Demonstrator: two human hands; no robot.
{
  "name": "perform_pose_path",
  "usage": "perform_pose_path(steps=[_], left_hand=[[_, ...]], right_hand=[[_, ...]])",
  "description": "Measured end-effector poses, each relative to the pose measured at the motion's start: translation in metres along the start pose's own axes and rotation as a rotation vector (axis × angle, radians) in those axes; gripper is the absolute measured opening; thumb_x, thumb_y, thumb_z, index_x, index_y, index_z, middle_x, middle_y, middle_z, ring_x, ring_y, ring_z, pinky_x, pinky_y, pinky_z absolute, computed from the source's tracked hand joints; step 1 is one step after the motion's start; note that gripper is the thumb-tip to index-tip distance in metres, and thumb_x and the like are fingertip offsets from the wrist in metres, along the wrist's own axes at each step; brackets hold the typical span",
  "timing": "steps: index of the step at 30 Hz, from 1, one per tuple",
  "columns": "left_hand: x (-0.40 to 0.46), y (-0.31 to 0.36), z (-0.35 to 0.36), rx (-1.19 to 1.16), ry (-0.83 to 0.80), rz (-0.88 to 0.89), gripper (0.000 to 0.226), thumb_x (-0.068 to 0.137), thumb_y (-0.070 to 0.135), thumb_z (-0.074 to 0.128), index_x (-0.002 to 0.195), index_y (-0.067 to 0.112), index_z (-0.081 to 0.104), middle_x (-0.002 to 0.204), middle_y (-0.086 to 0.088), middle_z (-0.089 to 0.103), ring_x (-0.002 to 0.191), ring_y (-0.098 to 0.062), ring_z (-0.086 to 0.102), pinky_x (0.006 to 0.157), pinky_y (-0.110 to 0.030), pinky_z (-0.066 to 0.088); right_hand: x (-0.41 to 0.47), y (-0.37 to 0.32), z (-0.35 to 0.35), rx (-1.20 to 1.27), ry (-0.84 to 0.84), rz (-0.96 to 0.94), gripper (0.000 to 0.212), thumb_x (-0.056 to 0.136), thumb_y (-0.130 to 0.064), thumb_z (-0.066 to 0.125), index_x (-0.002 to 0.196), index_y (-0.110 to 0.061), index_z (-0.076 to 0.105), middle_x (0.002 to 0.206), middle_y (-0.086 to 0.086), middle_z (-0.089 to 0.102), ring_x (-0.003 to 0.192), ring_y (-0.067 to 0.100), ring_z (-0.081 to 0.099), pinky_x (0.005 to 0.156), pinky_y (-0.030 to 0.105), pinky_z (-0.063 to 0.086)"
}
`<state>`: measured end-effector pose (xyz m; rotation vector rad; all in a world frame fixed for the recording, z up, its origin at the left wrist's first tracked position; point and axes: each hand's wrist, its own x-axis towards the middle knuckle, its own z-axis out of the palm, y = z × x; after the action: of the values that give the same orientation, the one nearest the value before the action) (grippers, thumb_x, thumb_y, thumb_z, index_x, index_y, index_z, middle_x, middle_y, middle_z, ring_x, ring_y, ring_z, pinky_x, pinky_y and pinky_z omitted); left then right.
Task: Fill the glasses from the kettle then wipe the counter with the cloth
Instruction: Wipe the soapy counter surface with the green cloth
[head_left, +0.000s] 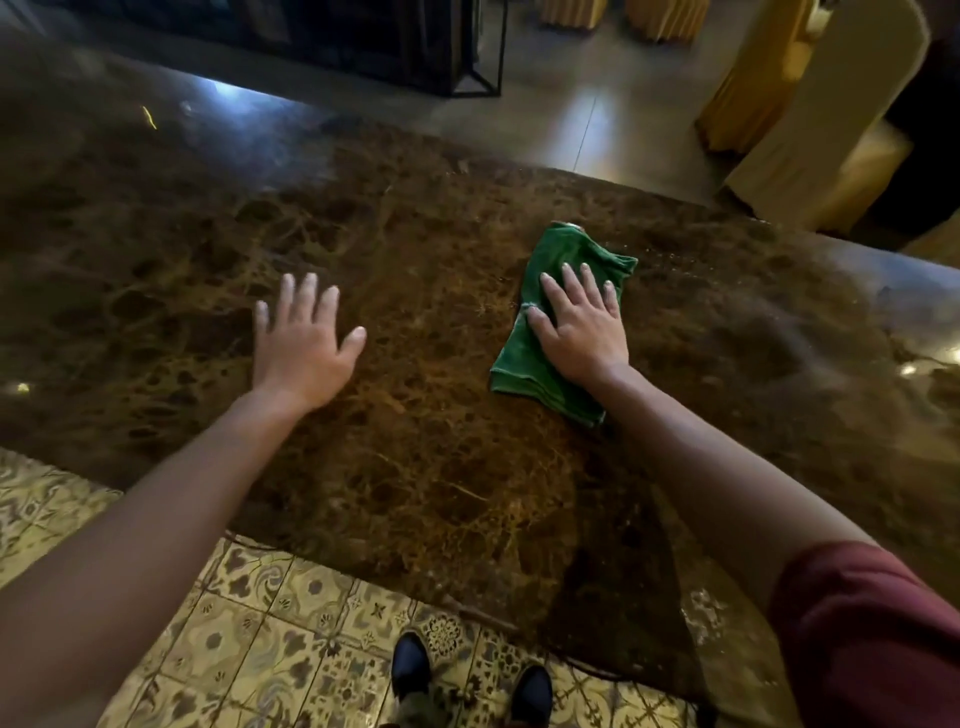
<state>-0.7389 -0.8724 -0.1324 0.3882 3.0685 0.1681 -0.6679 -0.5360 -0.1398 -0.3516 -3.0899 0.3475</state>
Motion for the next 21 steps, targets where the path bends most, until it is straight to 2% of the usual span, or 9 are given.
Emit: perform_pose_path(steps=[2,4,8,12,21], left_hand=[[0.003,-0.023,0.000,-0.046,-0.040,-0.119,0.074,0.103,0.058,0.030,0.161,0.013,0.022,0.171,-0.012,0.009,0.158,-0.029,-0.001,0.126,-0.055,0.004],[-0.001,-0.031,0.007,-0.047,-0.055,-0.151,0.076,0.103,0.060,0.025,0.162,0.012,0.019,0.171,-0.012,0.007,0.158,-0.029,-0.002,0.127,-0.054,0.001],[-0.005,-0.030,0.017,-0.037,0.001,-0.131,0.076,0.103,0.060,0.020,0.162,0.012,0.016,0.171,-0.012,0.007,0.159,-0.028,-0.001,0.127,-0.051,-0.001],[-0.005,-0.031,0.014,-0.056,-0.002,-0.128,0.075,0.103,0.059,0.021,0.162,0.012,0.017,0.171,-0.013,0.007,0.159,-0.028,-0.002,0.127,-0.051,-0.002],[-0.006,-0.032,0.015,-0.062,0.017,-0.108,0.075,0.103,0.060,0.020,0.162,0.012,0.018,0.171,-0.014,0.009,0.159,-0.029,0.001,0.127,-0.052,0.001]], right_hand=[[0.006,-0.017,0.006,-0.013,0.012,0.006,0.071,0.102,-0.065,0.022,0.164,-0.030,0.024,0.174,0.003,0.012,0.161,0.022,-0.003,0.129,0.049,-0.006],[0.013,-0.034,0.010,0.005,-0.001,-0.019,0.071,0.103,-0.066,0.022,0.164,-0.031,0.023,0.174,0.003,0.011,0.161,0.022,-0.001,0.129,0.049,-0.004],[0.022,-0.065,0.017,0.015,-0.015,-0.144,0.068,0.104,-0.064,0.024,0.163,-0.030,0.025,0.174,0.002,0.014,0.161,0.020,0.004,0.130,0.046,0.001],[0.021,-0.094,0.025,0.043,-0.010,-0.264,0.062,0.106,-0.060,0.029,0.161,-0.030,0.034,0.172,0.001,0.023,0.160,0.020,0.012,0.130,0.044,0.005],[-0.018,-0.117,0.036,0.144,0.072,-0.372,0.049,0.106,-0.053,0.042,0.148,-0.032,0.055,0.163,-0.001,0.042,0.155,0.020,0.030,0.129,0.045,0.017]])
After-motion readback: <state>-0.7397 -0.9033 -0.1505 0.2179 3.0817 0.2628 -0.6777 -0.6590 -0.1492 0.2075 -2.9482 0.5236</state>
